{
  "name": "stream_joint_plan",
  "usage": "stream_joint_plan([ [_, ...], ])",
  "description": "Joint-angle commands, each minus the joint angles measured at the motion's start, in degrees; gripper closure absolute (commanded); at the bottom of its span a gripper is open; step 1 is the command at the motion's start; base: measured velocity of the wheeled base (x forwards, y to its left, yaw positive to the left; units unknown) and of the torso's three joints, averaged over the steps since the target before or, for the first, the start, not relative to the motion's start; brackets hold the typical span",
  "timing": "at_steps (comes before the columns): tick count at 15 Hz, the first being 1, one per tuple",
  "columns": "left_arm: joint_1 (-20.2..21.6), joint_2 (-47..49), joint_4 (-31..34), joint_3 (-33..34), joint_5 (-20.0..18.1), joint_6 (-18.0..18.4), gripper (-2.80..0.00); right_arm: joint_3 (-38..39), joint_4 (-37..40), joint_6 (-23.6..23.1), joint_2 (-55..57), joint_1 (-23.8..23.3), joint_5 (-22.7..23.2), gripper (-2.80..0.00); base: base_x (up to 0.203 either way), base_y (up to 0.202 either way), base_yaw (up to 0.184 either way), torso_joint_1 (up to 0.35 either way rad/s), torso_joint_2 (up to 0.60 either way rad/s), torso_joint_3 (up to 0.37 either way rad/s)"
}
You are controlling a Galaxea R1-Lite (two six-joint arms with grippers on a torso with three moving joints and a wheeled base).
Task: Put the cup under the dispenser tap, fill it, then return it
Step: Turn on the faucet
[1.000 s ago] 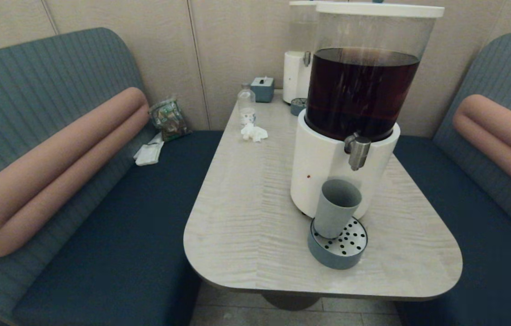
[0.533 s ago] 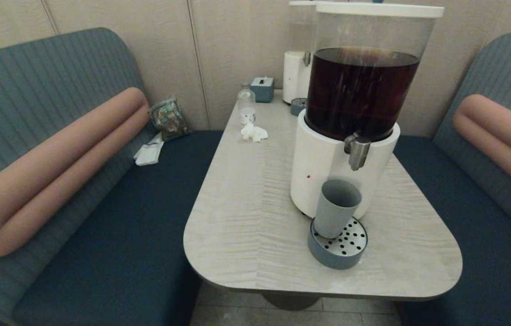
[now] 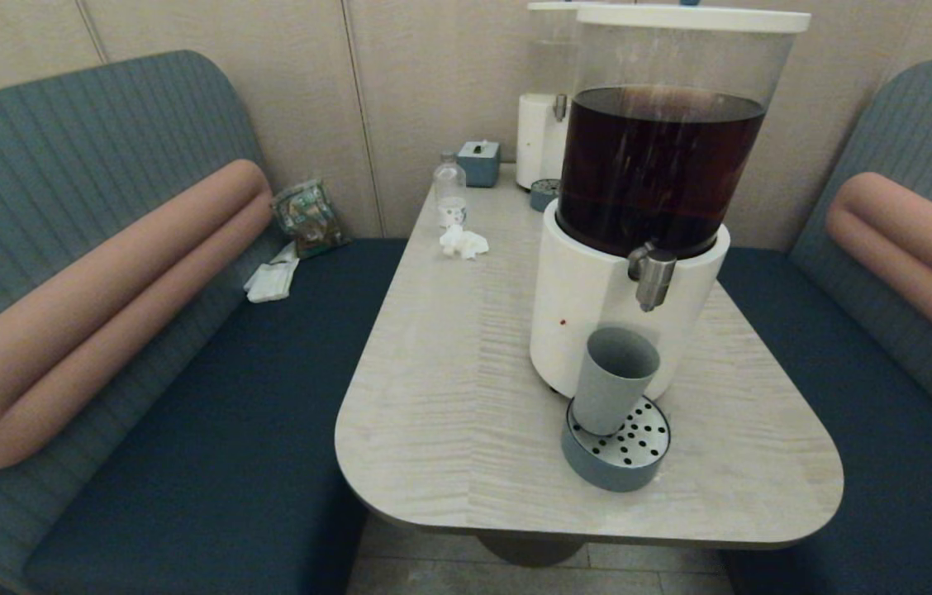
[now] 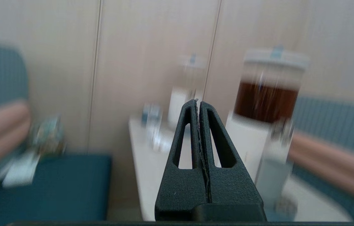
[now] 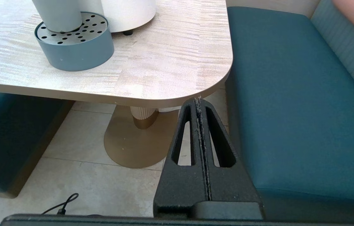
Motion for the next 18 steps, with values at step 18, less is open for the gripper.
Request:
stream_joint_plan([
  [18, 0.3, -6.9, 44.4, 1.0, 11.7, 15.6, 0.00, 0.0, 0.0, 0.0, 0.0, 0.0, 0.0, 0.00, 0.000, 0.000, 0.000, 0.000, 0.00, 0.000],
])
